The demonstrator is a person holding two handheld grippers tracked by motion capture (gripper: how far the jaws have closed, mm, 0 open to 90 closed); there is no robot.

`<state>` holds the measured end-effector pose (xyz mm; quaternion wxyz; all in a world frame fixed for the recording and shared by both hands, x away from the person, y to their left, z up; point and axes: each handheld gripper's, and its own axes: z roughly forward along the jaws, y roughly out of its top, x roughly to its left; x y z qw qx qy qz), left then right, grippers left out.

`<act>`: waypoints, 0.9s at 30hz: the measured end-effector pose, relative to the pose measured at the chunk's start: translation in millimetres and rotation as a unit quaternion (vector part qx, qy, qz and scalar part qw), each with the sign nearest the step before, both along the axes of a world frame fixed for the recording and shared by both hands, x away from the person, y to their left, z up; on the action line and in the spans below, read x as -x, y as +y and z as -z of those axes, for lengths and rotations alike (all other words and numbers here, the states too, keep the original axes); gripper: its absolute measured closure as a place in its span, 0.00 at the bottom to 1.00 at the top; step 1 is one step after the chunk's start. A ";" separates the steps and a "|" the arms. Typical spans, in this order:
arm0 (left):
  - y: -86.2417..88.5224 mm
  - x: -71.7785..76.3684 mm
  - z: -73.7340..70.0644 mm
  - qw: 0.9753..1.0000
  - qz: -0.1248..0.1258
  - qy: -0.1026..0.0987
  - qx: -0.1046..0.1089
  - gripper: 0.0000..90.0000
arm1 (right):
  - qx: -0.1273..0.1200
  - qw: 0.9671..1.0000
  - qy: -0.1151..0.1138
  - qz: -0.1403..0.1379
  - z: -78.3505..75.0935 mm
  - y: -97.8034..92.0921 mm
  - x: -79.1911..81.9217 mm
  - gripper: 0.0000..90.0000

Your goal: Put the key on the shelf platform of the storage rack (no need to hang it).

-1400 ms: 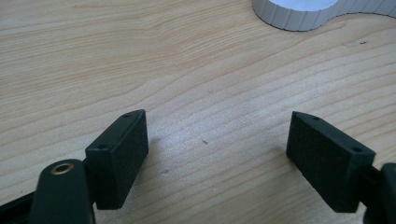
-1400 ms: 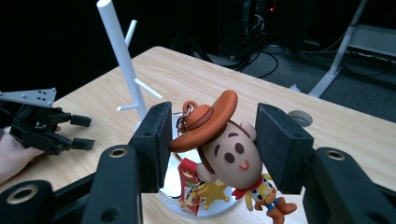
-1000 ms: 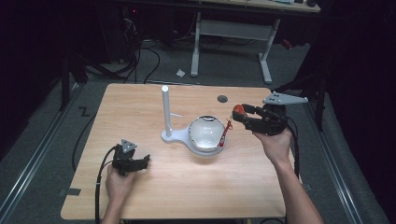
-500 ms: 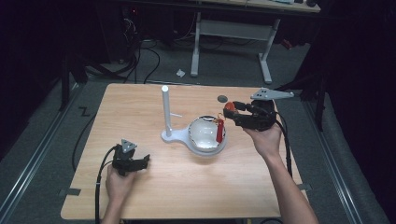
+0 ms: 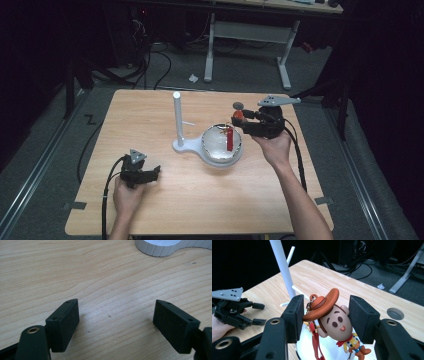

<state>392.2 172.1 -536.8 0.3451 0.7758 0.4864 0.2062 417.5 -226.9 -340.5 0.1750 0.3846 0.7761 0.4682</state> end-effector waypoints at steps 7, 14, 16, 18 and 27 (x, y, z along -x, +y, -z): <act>0.0 0.0 0.0 1.000 0.000 0.000 0.000 0.24 | 0.003 1.000 0.014 -0.004 12.3 8.2 -6.2 0.53; 0.0 0.0 0.0 1.000 0.000 0.000 0.000 0.24 | 0.003 1.000 0.027 -0.003 24.3 11.9 -10.5 0.53; 0.0 0.0 0.0 1.000 0.000 0.000 0.000 0.24 | 0.005 1.000 0.030 -0.004 27.7 13.0 -11.6 0.53; 0.0 0.0 0.0 1.000 0.000 0.000 0.000 0.24 | 0.006 0.999 0.033 -0.005 30.1 14.7 -12.4 0.53; 0.0 0.0 0.0 1.000 0.000 0.000 0.000 0.24 | 0.000 0.999 0.051 -0.006 45.4 17.6 -16.2 0.53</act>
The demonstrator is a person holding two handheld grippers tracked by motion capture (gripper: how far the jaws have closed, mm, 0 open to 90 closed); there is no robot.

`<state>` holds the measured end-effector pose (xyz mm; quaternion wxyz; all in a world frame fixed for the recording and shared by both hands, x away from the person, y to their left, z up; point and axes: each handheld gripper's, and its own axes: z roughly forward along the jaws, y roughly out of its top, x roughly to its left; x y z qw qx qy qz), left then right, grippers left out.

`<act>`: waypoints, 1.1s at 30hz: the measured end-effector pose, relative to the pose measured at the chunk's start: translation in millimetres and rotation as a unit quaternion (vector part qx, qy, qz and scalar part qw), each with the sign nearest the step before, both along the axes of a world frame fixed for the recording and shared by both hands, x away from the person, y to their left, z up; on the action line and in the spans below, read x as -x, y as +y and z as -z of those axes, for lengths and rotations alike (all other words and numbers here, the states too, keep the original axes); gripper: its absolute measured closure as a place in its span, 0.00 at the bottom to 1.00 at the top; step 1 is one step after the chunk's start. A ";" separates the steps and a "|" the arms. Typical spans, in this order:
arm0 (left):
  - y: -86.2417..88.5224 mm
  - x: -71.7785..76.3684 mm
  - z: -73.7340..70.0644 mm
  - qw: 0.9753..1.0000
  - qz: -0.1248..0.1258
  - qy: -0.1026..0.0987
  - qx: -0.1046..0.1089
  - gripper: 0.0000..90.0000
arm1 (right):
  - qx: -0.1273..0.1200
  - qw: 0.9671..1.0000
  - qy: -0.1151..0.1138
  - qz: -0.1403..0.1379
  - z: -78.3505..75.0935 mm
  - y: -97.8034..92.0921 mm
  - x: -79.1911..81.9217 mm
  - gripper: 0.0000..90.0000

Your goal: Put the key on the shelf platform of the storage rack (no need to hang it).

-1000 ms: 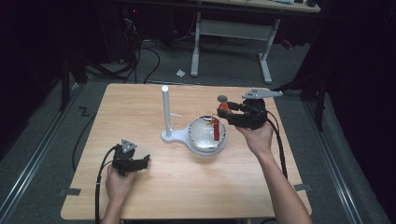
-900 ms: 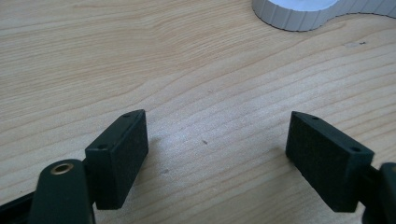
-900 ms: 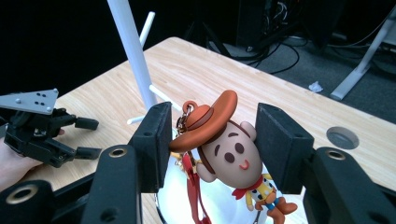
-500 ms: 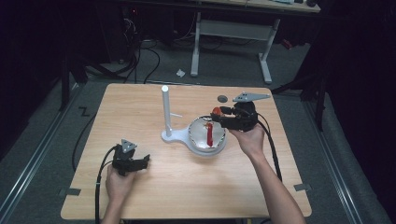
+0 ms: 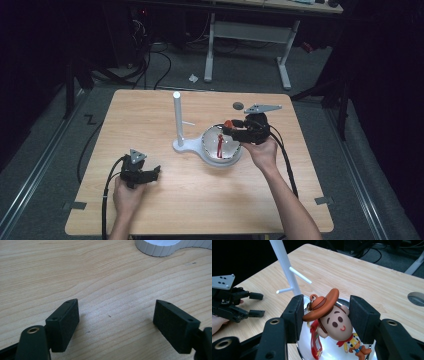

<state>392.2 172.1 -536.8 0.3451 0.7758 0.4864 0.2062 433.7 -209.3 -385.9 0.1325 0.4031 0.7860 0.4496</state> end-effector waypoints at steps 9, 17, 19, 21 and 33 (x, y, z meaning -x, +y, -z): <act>-0.2 0.1 0.0 1.000 0.000 0.000 -0.001 0.24 | 0.006 1.000 0.011 -0.004 11.4 7.7 -4.3 0.53; -0.1 0.0 0.0 1.000 0.000 0.000 0.000 0.24 | 0.005 1.000 0.024 -0.003 23.7 10.6 -7.4 0.53; 0.0 0.0 0.0 1.000 0.000 0.000 0.000 0.24 | 0.008 1.000 0.029 -0.001 29.1 8.7 -8.9 0.53; 0.0 0.0 0.0 1.000 0.000 0.000 0.000 0.24 | 0.008 0.999 0.036 0.002 33.2 8.1 -10.0 0.53; 0.1 0.0 0.0 1.000 0.000 0.000 0.000 0.24 | 0.028 0.999 0.043 -0.001 44.8 17.9 -15.6 0.52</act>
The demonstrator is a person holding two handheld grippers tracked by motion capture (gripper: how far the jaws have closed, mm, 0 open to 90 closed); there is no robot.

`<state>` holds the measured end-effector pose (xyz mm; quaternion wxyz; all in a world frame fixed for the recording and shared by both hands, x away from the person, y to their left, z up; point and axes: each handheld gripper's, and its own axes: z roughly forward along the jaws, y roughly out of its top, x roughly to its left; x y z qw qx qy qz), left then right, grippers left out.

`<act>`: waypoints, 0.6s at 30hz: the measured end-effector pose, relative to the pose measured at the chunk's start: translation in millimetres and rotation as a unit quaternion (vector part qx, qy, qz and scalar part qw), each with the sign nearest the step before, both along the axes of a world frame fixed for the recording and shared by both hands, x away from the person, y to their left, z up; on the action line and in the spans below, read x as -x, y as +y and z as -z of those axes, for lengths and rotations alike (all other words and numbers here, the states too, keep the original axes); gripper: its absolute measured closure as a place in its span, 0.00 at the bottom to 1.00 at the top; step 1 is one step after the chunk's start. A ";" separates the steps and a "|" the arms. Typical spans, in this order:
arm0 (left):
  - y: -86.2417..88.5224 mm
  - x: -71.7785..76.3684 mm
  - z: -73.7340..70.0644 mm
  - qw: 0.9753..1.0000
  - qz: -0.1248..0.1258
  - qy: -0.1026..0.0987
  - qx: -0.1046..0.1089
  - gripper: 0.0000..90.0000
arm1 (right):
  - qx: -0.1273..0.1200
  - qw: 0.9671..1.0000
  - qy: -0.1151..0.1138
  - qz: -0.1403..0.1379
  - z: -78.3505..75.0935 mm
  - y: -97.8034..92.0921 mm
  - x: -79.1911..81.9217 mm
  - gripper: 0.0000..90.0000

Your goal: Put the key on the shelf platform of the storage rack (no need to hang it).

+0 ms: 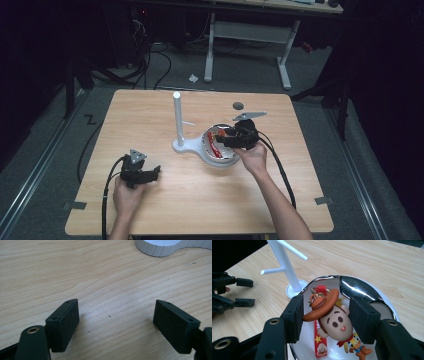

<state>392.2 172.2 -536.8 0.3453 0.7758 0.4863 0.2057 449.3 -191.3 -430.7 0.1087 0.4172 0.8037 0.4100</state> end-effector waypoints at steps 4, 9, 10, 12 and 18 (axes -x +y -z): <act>-0.1 0.0 0.0 1.000 0.000 0.000 0.000 0.24 | -0.001 1.000 0.000 -0.003 0.6 1.5 0.0 0.52; 0.0 0.0 0.0 1.000 0.000 0.000 0.000 0.24 | 0.009 1.000 -0.001 -0.008 2.4 5.9 1.8 0.52; -0.1 0.0 0.0 1.000 0.000 0.000 0.000 0.24 | 0.011 1.000 0.000 -0.010 3.5 6.8 2.1 0.52; 0.0 0.0 0.0 1.000 0.000 0.000 0.000 0.24 | 0.018 1.000 0.000 -0.011 6.6 10.1 2.0 0.52; 0.0 0.0 0.0 1.000 0.000 0.000 0.000 0.24 | 0.025 1.000 0.005 -0.013 11.5 15.9 0.7 0.52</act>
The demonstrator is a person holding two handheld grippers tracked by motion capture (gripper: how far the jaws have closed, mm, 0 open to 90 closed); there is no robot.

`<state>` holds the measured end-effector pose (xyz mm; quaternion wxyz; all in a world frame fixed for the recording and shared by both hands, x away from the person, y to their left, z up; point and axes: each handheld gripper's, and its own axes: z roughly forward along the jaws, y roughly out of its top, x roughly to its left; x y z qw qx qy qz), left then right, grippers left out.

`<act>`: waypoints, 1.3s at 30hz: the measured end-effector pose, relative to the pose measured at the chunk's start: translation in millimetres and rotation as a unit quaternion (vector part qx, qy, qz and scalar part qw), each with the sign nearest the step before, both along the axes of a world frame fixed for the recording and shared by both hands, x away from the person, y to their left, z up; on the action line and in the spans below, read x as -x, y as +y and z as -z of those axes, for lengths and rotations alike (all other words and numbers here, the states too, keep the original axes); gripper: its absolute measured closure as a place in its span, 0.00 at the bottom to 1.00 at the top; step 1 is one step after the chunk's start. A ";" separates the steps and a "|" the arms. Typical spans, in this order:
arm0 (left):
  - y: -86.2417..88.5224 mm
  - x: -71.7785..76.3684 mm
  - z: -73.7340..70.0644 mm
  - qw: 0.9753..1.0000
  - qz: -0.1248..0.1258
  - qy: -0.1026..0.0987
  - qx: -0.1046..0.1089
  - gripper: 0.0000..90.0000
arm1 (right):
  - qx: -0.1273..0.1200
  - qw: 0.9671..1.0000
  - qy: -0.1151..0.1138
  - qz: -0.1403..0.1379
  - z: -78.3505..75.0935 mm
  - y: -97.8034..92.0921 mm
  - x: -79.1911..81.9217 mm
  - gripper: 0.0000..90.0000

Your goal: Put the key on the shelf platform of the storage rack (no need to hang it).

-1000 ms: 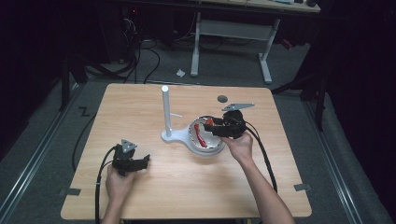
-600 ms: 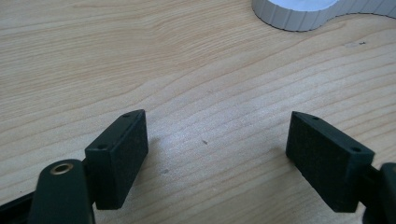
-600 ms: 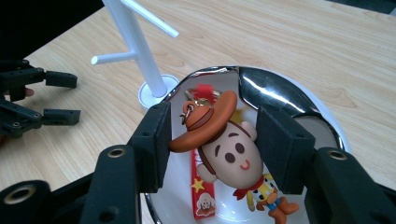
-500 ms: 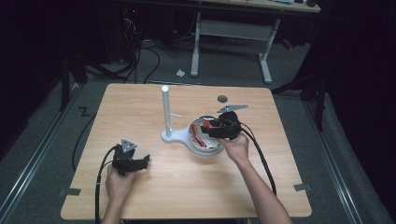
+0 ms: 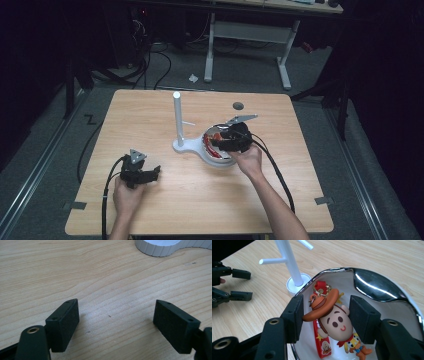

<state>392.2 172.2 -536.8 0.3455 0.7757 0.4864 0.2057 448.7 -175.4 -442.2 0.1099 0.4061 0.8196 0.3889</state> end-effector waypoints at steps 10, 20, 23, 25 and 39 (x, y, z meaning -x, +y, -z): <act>-0.2 0.1 0.0 1.000 0.000 0.000 -0.001 0.24 | 0.026 1.000 0.012 0.003 9.0 5.7 -2.7 0.51; -0.2 0.2 0.0 1.000 0.000 0.000 -0.001 0.24 | 0.019 1.000 0.012 0.000 6.3 3.7 -2.0 0.46; -0.2 0.2 0.0 1.000 0.000 0.000 -0.001 0.24 | 0.020 1.000 0.009 0.001 3.2 1.0 -0.4 0.46; -0.2 0.2 0.0 1.000 0.000 0.000 -0.001 0.24 | 0.019 1.000 0.005 0.004 0.5 -1.1 0.8 0.47; -0.2 0.2 0.0 1.000 0.000 0.000 -0.001 0.24 | 0.004 1.000 -0.011 0.017 -18.8 -19.5 7.9 0.49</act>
